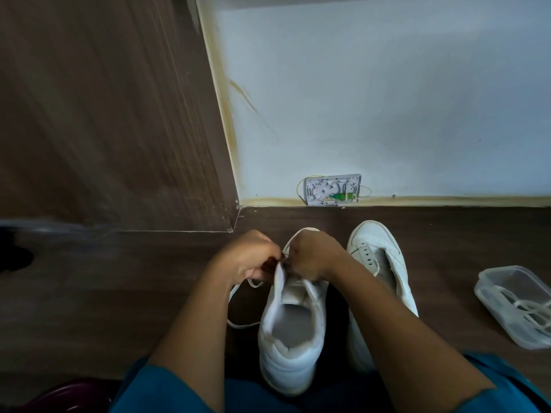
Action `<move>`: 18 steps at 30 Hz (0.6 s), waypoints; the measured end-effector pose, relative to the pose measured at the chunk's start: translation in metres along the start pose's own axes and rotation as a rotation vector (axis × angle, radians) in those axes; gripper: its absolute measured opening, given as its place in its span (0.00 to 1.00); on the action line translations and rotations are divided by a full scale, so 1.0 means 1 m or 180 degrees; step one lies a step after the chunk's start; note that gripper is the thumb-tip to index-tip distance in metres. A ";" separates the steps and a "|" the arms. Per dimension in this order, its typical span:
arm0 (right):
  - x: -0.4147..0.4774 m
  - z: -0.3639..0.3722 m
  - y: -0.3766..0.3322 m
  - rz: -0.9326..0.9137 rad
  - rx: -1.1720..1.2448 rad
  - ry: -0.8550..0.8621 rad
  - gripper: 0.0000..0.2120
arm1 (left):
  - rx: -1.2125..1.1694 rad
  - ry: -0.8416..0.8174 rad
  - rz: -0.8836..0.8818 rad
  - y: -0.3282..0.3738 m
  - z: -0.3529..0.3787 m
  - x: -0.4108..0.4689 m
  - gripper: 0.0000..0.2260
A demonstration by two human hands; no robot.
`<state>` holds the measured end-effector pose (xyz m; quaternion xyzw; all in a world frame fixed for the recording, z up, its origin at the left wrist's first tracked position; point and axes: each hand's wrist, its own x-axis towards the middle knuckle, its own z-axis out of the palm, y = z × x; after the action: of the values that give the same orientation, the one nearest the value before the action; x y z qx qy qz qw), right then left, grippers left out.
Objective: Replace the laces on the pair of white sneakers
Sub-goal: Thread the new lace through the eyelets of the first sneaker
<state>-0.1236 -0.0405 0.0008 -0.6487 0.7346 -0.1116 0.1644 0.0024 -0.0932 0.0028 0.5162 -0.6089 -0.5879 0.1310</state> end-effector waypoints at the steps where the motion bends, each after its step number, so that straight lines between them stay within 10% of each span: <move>1: -0.002 -0.002 0.001 0.0016 0.0107 -0.0004 0.11 | -0.0068 -0.0058 0.0018 -0.001 -0.002 0.000 0.10; 8: -0.004 -0.013 0.007 0.0064 0.0473 -0.0254 0.09 | 0.0210 0.0135 0.0286 0.002 0.003 -0.006 0.11; 14: -0.007 -0.019 0.013 0.0267 0.0493 -0.0012 0.12 | -0.2632 -0.0128 0.0484 0.024 -0.023 -0.020 0.10; 18: -0.010 -0.023 0.014 0.0254 0.0491 0.0054 0.13 | -0.2173 0.0263 0.0976 0.025 -0.062 -0.035 0.10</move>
<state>-0.1441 -0.0304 0.0182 -0.6033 0.7505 -0.1667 0.2119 0.0529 -0.1072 0.0570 0.3690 -0.4424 -0.7092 0.4065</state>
